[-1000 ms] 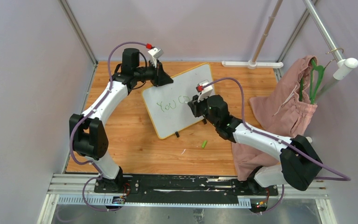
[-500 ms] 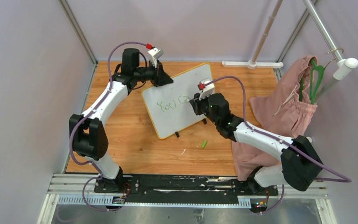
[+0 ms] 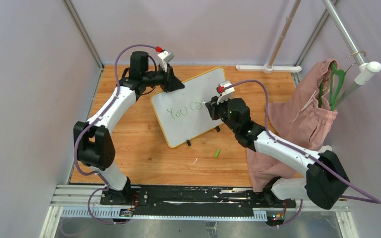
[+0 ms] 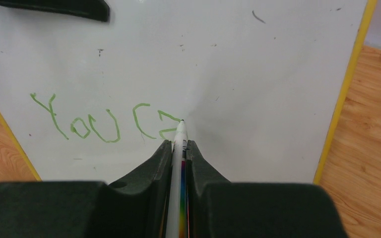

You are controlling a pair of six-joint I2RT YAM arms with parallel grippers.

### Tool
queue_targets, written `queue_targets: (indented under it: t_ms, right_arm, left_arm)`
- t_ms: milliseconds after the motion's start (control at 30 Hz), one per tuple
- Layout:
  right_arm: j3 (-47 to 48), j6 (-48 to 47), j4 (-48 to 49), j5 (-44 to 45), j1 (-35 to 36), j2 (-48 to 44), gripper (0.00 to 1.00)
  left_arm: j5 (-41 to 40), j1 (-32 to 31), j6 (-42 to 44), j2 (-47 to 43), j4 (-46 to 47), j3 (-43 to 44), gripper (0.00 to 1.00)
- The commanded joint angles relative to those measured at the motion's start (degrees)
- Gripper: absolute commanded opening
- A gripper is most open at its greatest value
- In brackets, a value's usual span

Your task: Write a sentence on the whiteboard

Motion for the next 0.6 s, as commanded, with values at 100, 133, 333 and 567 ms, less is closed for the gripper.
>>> queue_targets:
  t_ms: [100, 133, 333, 567]
  right_arm:
    - [0.62, -0.54, -0.2, -0.06, -1.53, -2.81, 0.0]
    - [0.56, -0.33, -0.05, -0.19, -2.03, -2.51, 0.0]
    - [1.16, 0.37, 1.51, -1.06, -2.56, -0.83, 0.0]
    - [2.01, 0.22, 3.19, -1.6, -2.51, -0.16, 0.0]
  left_arm:
    - [0.26, -1.58, 2.5, -0.41, -1.31, -1.32, 0.0]
    - [0.27, -1.66, 2.49, -0.43, -1.27, -1.34, 0.0]
    - [0.27, -1.67, 2.57, -0.43, -1.12, -1.5, 0.0]
    - [0.2, -1.71, 2.7, -0.41, -1.25, -1.54, 0.0]
